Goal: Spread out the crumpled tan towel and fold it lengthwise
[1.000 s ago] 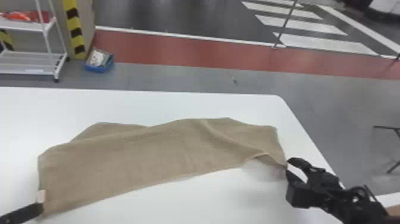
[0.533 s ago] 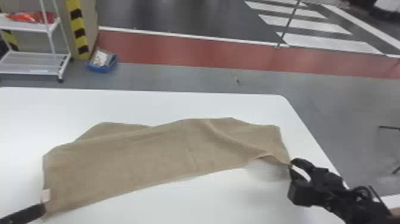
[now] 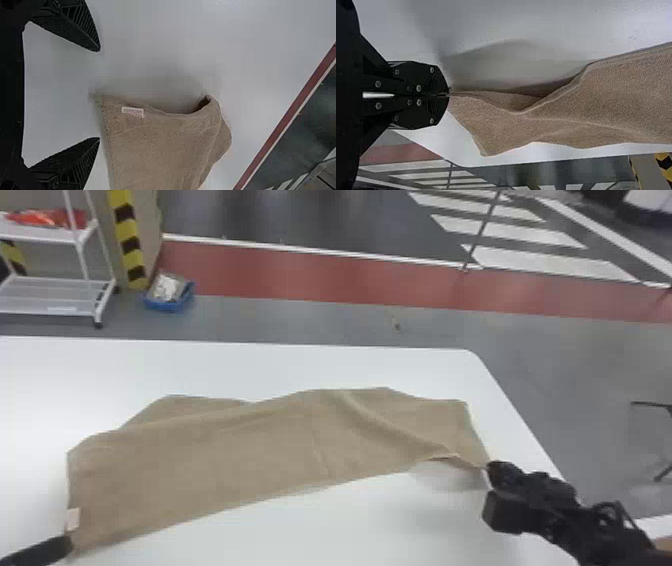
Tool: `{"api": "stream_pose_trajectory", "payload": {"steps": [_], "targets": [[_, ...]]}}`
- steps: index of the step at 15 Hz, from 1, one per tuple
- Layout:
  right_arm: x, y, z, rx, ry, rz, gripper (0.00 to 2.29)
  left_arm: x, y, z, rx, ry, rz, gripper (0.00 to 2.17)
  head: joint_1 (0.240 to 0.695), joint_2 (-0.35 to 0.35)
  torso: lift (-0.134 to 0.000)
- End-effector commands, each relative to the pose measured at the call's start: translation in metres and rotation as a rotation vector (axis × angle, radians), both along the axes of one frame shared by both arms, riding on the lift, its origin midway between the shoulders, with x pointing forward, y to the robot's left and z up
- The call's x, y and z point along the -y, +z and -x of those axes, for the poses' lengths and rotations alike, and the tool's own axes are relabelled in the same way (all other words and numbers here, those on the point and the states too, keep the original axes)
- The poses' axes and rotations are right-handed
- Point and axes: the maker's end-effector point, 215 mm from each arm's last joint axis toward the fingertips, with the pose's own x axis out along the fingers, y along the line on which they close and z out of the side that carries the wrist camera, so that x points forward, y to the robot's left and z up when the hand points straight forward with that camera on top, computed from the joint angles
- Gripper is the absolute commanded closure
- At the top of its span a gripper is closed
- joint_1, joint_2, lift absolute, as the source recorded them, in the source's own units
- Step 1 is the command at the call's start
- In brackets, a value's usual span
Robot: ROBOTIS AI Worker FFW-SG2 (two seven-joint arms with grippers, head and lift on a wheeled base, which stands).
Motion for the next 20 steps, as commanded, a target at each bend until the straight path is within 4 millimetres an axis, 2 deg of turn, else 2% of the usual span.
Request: {"api": "stream_pose_trajectory", "payload": {"steps": [1,3,4,6,7,9,12,14,16,18,20], "targets": [[0.010,0.014,-0.001,0.025,-0.014,0.006,1.14,0.006,0.004,0.003,0.004,-0.017,0.012,0.09,0.695,-0.259,-0.124],[0.012,0.023,-0.001,0.040,-0.014,0.014,1.14,0.025,0.009,0.014,0.014,-0.069,0.037,0.09,0.695,-0.275,-0.124],[0.010,0.026,-0.002,0.045,-0.011,0.015,1.14,0.034,0.004,0.030,-0.007,-0.099,0.025,0.09,0.695,-0.284,-0.124],[0.006,0.027,-0.003,0.046,-0.007,0.012,1.14,0.037,0.009,0.020,0.099,-0.157,-0.114,0.24,0.695,-0.324,-0.124],[0.004,0.028,-0.004,0.048,-0.004,0.012,1.14,0.040,0.012,0.011,0.155,-0.188,-0.208,0.27,0.695,-0.333,-0.124],[-0.001,0.028,-0.004,0.048,-0.001,0.006,1.14,0.048,0.020,0.005,0.187,-0.209,-0.264,0.27,0.695,-0.329,-0.124],[0.001,0.026,0.001,0.041,-0.004,0.008,1.14,0.056,0.057,-0.022,0.354,-0.243,-0.317,0.27,0.695,-0.324,-0.124],[0.003,0.025,0.003,0.041,-0.009,0.002,1.14,0.060,0.075,-0.036,0.474,-0.312,-0.429,0.27,0.695,-0.328,-0.124],[0.003,0.024,0.003,0.043,-0.012,-0.007,1.14,0.064,0.077,-0.046,0.563,-0.400,-0.606,0.54,0.695,-0.331,-0.124],[0.002,0.021,0.003,0.041,-0.010,-0.010,1.14,0.079,0.080,-0.048,0.679,-0.510,-0.759,0.54,0.695,-0.329,-0.124],[0.000,0.020,0.002,0.040,-0.008,-0.011,1.14,0.081,0.070,-0.038,0.692,-0.596,-0.848,0.53,0.695,-0.334,-0.124]]}}
